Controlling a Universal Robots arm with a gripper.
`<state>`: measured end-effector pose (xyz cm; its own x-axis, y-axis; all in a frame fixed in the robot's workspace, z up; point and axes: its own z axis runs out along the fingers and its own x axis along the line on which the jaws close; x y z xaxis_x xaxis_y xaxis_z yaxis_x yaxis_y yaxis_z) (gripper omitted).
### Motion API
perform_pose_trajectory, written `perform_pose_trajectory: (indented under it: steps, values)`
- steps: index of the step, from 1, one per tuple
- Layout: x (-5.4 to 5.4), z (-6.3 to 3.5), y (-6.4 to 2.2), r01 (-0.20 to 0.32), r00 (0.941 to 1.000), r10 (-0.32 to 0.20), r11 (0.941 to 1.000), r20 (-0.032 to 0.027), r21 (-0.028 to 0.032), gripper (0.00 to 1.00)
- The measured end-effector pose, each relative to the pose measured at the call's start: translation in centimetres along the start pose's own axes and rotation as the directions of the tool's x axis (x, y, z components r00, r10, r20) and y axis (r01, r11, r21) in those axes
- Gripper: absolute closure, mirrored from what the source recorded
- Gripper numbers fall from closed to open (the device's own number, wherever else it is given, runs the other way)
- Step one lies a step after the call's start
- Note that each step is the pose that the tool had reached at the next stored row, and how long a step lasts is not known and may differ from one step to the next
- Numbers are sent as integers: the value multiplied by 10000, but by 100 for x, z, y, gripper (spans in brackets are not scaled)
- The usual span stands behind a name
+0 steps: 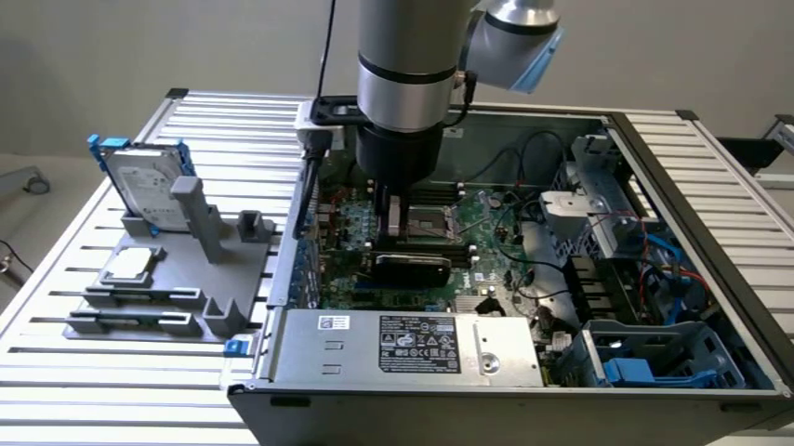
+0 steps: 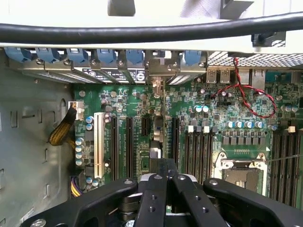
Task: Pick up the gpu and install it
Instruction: 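Press down on the gpu until it lock into place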
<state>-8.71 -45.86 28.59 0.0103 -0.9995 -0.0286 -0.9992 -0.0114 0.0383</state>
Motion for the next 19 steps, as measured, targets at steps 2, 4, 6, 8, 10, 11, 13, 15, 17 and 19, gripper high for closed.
perform_pose_trajectory:
  steps: [2, 4, 6, 8, 10, 11, 13, 15, 17, 19]
  values:
    - [-9, 36, 1, -2, 10000, 2, 10000, 0, 4, 89]
    - [-24, 74, 12, -2, 10000, 2, 10000, -1, 7, 89]
    - [-31, 102, 18, -2, 10000, 2, 10000, 0, 8, 89]
    - [-35, 115, 18, -1, 10000, 1, 10000, -2, 7, 89]
    - [-36, 123, 18, -1, 10000, 1, 10000, -1, 8, 89]
    - [-37, 129, 18, -2, 10000, 2, 10000, 1, 8, 89]
    - [-38, 141, 18, -2, 10000, 2, 10000, 2, 8, 89]
    - [-39, 156, 17, -1, 10000, 1, 10000, 1, 8, 89]
    - [-39, 166, 17, -2, 10000, 2, 10000, -7, 5, 89]
    - [-38, 177, 17, -2, 10000, 2, 10000, -12, 1, 89]
